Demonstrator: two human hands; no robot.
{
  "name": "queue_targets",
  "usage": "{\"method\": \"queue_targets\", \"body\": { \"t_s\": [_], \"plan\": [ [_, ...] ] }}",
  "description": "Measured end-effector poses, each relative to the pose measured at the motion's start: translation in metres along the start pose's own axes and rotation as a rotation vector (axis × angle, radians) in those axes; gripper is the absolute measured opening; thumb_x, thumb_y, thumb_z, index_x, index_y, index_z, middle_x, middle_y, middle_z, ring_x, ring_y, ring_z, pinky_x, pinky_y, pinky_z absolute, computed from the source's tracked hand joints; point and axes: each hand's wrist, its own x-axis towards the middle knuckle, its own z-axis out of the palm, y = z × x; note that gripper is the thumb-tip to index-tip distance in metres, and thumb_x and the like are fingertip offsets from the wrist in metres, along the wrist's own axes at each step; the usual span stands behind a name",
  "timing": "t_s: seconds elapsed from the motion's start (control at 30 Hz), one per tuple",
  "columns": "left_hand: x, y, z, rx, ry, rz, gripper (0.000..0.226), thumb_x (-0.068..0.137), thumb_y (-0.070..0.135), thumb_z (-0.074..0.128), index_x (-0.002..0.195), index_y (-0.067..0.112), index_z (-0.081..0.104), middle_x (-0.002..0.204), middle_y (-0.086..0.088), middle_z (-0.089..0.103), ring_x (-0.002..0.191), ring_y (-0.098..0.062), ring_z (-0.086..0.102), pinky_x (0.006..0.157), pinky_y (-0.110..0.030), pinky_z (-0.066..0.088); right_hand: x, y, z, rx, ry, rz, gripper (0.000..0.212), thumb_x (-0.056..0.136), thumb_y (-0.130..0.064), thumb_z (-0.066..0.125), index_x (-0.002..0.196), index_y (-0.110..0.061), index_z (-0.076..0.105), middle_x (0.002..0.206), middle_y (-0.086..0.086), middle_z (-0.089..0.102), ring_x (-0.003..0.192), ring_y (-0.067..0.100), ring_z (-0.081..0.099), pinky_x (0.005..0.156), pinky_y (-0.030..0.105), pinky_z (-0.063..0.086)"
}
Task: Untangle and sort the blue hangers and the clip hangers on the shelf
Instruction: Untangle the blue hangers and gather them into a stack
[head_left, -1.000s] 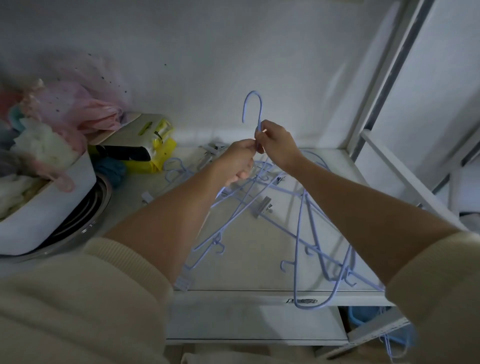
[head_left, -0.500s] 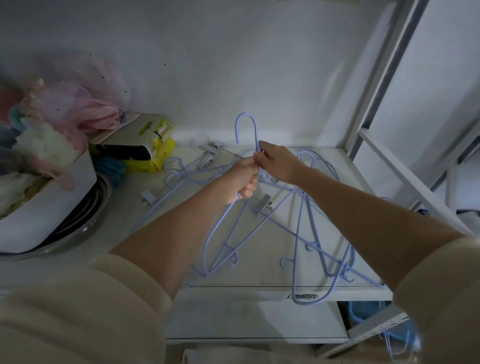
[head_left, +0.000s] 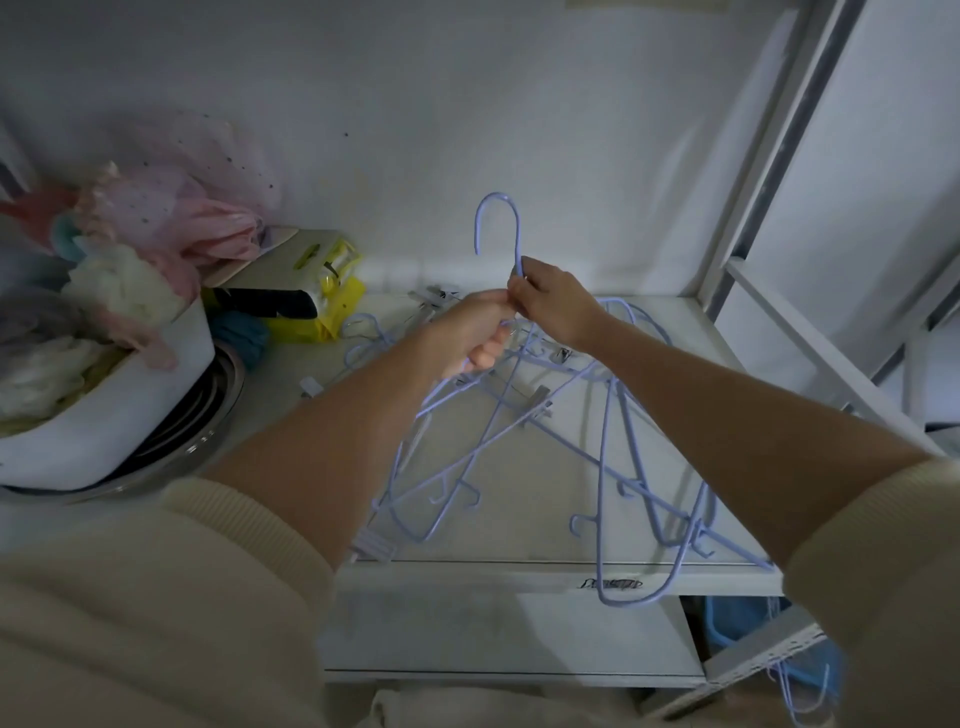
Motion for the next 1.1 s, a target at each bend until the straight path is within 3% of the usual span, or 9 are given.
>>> {"method": "queue_targets", "body": {
  "t_s": [0.1, 0.17, 0.27, 0.4, 0.57, 0.67, 0.8, 1.0, 1.1],
  "plan": [
    [-0.006, 0.017, -0.013, 0.266, 0.063, 0.127, 0.028, 0.096, 0.023, 0.042, 0.07, 0.023, 0.054, 0.044, 0.007, 0.033, 0.034, -0.006, 0.026, 0.036, -0.013, 0.017, 0.005, -0.01, -0.002, 0.089, 0.026, -0.005, 0.021, 0.097, -0.02, 0.041, 0.084, -0.008, 0.052, 0.067, 0.004, 0.059, 0.067, 0.021, 0.051, 0.062, 0.029, 0.039],
    [-0.009, 0.025, -0.024, 0.434, 0.132, 0.248, 0.027, 0.095, 0.017, 0.042, 0.073, 0.018, 0.058, 0.043, 0.012, 0.047, 0.04, -0.002, 0.043, 0.039, -0.016, 0.031, 0.009, -0.017, -0.002, 0.132, 0.036, -0.015, 0.019, 0.096, -0.02, 0.042, 0.085, -0.011, 0.054, 0.07, 0.004, 0.063, 0.068, 0.02, 0.054, 0.065, 0.029, 0.042],
    [-0.008, 0.029, -0.043, 0.714, 0.295, 0.374, 0.024, 0.089, 0.028, 0.043, 0.073, 0.025, 0.06, 0.07, 0.001, 0.059, 0.068, -0.021, 0.055, 0.062, -0.027, 0.04, 0.015, -0.032, -0.002, 0.172, 0.062, -0.032, 0.017, 0.096, -0.019, 0.044, 0.085, -0.012, 0.054, 0.074, 0.009, 0.063, 0.07, 0.019, 0.057, 0.068, 0.027, 0.043],
    [-0.009, 0.024, -0.06, 1.007, 0.585, 0.48, 0.025, 0.091, 0.035, 0.041, 0.083, 0.024, 0.062, 0.081, -0.004, 0.064, 0.083, -0.033, 0.059, 0.069, -0.033, 0.042, 0.028, -0.049, 0.004, 0.3, 0.092, -0.022, 0.015, 0.095, -0.019, 0.048, 0.084, -0.012, 0.054, 0.063, 0.002, 0.06, 0.063, 0.02, 0.058, 0.073, 0.034, 0.05],
    [-0.008, 0.017, -0.065, 1.088, 0.923, 0.632, 0.025, 0.086, 0.024, 0.053, 0.109, 0.015, 0.058, 0.113, -0.009, 0.059, 0.11, -0.033, 0.049, 0.082, -0.039, 0.039, 0.036, -0.059, 0.013, 0.484, 0.155, 0.057, 0.013, 0.094, -0.008, 0.048, 0.084, -0.008, 0.056, 0.064, 0.006, 0.057, 0.058, 0.017, 0.057, 0.05, 0.012, 0.044],
    [-0.009, 0.015, -0.058, 0.93, 0.825, 0.642, 0.024, 0.084, 0.015, 0.051, 0.108, 0.009, 0.052, 0.112, -0.012, 0.055, 0.106, -0.033, 0.05, 0.084, -0.043, 0.043, 0.041, -0.057, 0.019, 0.542, 0.202, 0.131, 0.017, 0.092, -0.009, 0.051, 0.078, -0.013, 0.059, 0.065, 0.004, 0.059, 0.061, 0.018, 0.06, 0.058, 0.022, 0.045],
    [-0.003, 0.009, -0.049, 0.696, 0.568, 0.415, 0.034, 0.09, 0.019, 0.047, 0.122, 0.008, 0.042, 0.118, -0.016, 0.057, 0.105, -0.035, 0.056, 0.088, -0.044, 0.047, 0.048, -0.056, 0.018, 0.563, 0.309, 0.179, 0.02, 0.091, -0.016, 0.053, 0.073, -0.019, 0.06, 0.07, 0.006, 0.063, 0.065, 0.019, 0.065, 0.066, 0.028, 0.048],
    [0.007, 0.019, -0.047, 0.546, 0.484, 0.309, 0.044, 0.093, 0.029, 0.04, 0.135, 0.017, 0.036, 0.108, -0.017, 0.066, 0.1, -0.037, 0.062, 0.089, -0.043, 0.05, 0.061, -0.053, -0.009, 0.525, 0.423, 0.208, 0.015, 0.094, -0.023, 0.052, 0.093, -0.014, 0.064, 0.086, 0.005, 0.065, 0.064, 0.017, 0.068, 0.058, 0.025, 0.052],
    [0.011, 0.03, -0.041, 0.496, 0.43, 0.293, 0.046, 0.094, 0.03, 0.039, 0.139, 0.021, 0.034, 0.096, -0.011, 0.063, 0.09, -0.033, 0.061, 0.08, -0.036, 0.046, 0.061, -0.043, -0.012, 0.525, 0.368, 0.278, 0.016, 0.096, -0.02, 0.05, 0.089, -0.013, 0.062, 0.091, 0.007, 0.065, 0.071, 0.018, 0.069, 0.068, 0.031, 0.059]
  ]
}}
